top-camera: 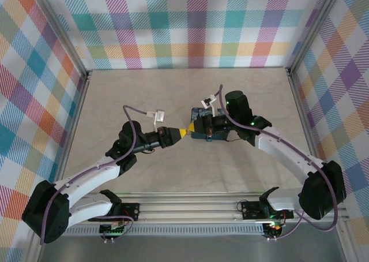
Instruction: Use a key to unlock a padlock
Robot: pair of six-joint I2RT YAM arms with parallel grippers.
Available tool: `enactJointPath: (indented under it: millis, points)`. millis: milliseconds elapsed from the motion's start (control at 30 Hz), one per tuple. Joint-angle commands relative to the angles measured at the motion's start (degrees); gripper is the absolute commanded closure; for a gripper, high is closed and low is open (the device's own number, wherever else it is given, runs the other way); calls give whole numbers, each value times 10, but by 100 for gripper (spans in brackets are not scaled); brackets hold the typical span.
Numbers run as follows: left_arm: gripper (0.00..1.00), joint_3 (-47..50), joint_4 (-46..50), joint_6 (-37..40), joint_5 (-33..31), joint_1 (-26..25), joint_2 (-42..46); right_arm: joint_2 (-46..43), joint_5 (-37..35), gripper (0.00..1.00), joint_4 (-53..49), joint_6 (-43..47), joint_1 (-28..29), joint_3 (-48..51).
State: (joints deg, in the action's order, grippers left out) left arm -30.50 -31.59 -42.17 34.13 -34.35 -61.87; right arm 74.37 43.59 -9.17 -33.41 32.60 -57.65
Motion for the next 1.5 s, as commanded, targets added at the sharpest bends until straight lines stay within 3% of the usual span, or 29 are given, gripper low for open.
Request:
enactJointPath:
  millis: [0, 200, 367, 600, 800, 933, 1100, 1167, 1267, 1333, 1467]
  points:
    - [58, 9, -60, -23, 40, 3, -2, -12, 20, 100, -23, 32, -2, -11]
    - [58, 8, -66, -23, 45, 2, -11, -15, 25, 100, -17, 25, -3, -12]
    - [65, -1, -72, -22, 58, 2, -27, -17, 28, 100, -16, 23, -3, -12]
    - [68, 0, -72, -24, 63, 2, -37, -19, 22, 100, -15, 21, -2, -12]
    - [81, -1, -74, -25, 69, 2, -37, -16, 25, 100, -9, 19, -2, -10]
    - [100, -2, -76, -25, 73, 2, -33, -16, 25, 100, -1, 15, -3, -3]
    - [100, 1, -55, -8, 62, 3, -10, -19, 15, 100, 4, 9, -2, 5]
    - [100, 1, -24, 10, 50, 3, 6, -26, 0, 82, -3, 8, -2, 5]
    - [100, 2, 29, 42, 21, 2, 30, -33, -35, 44, -34, 9, -4, -4]
    - [100, 0, 72, 68, 2, 2, 47, -37, -61, 38, -60, 8, -11, -11]
    - [100, -6, 160, 125, -42, 3, 86, -38, -167, 36, -112, 6, -21, -4]
